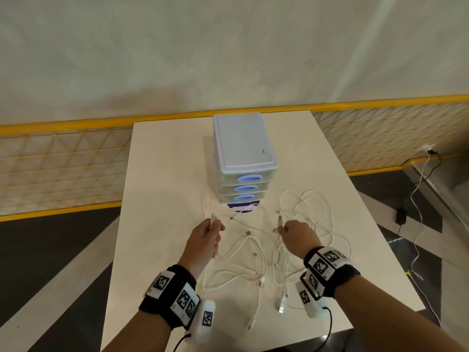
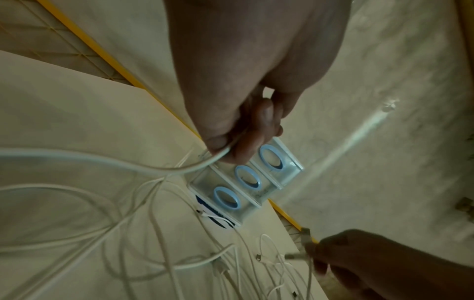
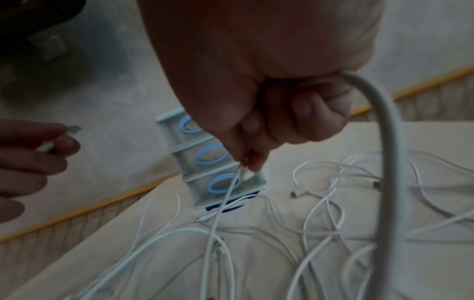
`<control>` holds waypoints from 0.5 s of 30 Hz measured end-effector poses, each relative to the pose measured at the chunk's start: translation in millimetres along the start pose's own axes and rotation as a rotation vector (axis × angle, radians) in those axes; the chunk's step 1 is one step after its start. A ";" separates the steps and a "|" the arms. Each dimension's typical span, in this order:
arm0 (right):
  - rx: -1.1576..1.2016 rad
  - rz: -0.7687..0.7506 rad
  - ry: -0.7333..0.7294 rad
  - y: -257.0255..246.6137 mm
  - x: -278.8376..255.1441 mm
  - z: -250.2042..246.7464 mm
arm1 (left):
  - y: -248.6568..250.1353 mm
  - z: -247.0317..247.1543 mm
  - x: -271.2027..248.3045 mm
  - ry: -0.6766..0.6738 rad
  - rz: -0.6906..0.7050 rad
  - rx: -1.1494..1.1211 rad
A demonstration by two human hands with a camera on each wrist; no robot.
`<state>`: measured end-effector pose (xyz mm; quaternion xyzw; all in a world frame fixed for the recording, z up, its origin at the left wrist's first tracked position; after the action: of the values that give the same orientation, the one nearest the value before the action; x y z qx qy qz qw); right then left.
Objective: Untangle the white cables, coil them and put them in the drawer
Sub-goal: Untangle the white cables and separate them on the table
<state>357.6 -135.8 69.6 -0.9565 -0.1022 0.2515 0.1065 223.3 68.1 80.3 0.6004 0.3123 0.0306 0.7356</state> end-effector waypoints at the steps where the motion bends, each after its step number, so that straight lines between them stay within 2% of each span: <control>1: 0.009 0.002 0.024 -1.4 -2.2 -3.3 | -0.4 3.0 -0.1 -0.005 -0.017 -0.010; 3: 0.134 -0.033 0.091 -8.3 -7.5 -9.1 | -0.5 9.8 0.3 -0.010 -0.041 -0.034; 6: 0.301 -0.172 0.134 -26.3 -19.1 -9.4 | 0.2 18.8 -2.1 -0.030 -0.041 -0.024; 11: 0.267 -0.359 0.192 -52.4 -32.0 -2.2 | 3.1 26.4 -5.7 -0.062 -0.010 0.033; 15: 0.456 -0.489 0.139 -76.2 -47.5 2.4 | 3.3 28.6 -8.3 -0.088 -0.037 -0.105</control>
<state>305.1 -74.4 108.8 -0.8702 -0.2621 0.1689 0.3814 232.0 40.8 89.2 0.5559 0.2887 0.0069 0.7795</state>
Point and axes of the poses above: each hand's wrist, its own x-axis towards the middle knuckle, its own z-axis out of the palm, y = z × x, the point moved 3 cm from there along x, towards the middle knuckle, and after that the axes turned 4 degrees about -x, right-handed, at the moved point
